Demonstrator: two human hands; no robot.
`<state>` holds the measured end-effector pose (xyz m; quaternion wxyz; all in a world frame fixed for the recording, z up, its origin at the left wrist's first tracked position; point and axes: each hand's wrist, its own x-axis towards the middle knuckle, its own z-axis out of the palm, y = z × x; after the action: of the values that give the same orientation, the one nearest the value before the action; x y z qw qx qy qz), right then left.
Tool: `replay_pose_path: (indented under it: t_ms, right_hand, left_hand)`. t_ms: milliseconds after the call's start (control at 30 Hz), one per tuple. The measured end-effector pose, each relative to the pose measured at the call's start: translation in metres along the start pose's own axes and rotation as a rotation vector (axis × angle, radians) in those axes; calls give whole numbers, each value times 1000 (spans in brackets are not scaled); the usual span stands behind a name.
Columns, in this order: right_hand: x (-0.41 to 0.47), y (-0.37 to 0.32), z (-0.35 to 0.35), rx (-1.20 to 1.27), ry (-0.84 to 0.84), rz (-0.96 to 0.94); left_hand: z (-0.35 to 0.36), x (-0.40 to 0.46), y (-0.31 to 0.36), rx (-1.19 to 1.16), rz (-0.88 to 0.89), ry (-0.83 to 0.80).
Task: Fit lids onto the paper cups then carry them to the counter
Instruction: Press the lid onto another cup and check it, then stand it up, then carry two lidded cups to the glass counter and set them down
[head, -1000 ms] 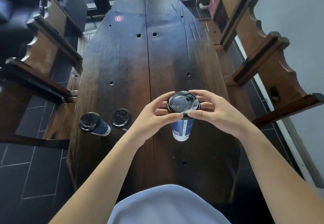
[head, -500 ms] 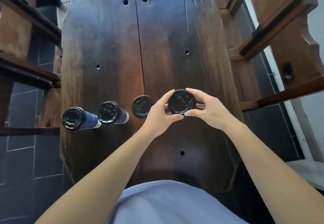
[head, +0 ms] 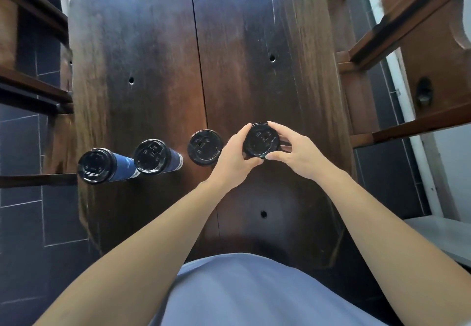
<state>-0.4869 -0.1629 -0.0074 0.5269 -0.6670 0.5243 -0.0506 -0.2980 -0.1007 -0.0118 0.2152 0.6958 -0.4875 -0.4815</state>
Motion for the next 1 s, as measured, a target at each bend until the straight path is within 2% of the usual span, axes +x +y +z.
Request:
replay_pose_path:
  t_ms: [300, 433, 533, 600, 700, 867, 1000]
  right_hand:
    - [-8, -12, 1, 19, 60, 40]
    - [-29, -21, 11, 20, 276, -2]
    - [-50, -29, 32, 91, 496, -54]
    - [-66, -39, 51, 135, 540, -111]
    - [-85, -54, 87, 135, 432, -184]
    - [-98, -81, 152, 66, 132, -244]
    - [-91, -105, 186, -6, 43, -264]
  left_hand:
    - [-8, -3, 10, 34, -57, -24]
    - [-22, -35, 8, 91, -85, 16]
    - [-36, -78, 2, 209, 11, 102]
    - [-46, -110, -8, 250, 64, 161]
    - [-58, -151, -33, 327, 62, 248]
    - [-90, -206, -89, 293, -77, 409]
    - [-129, -227, -136, 249, -110, 469]
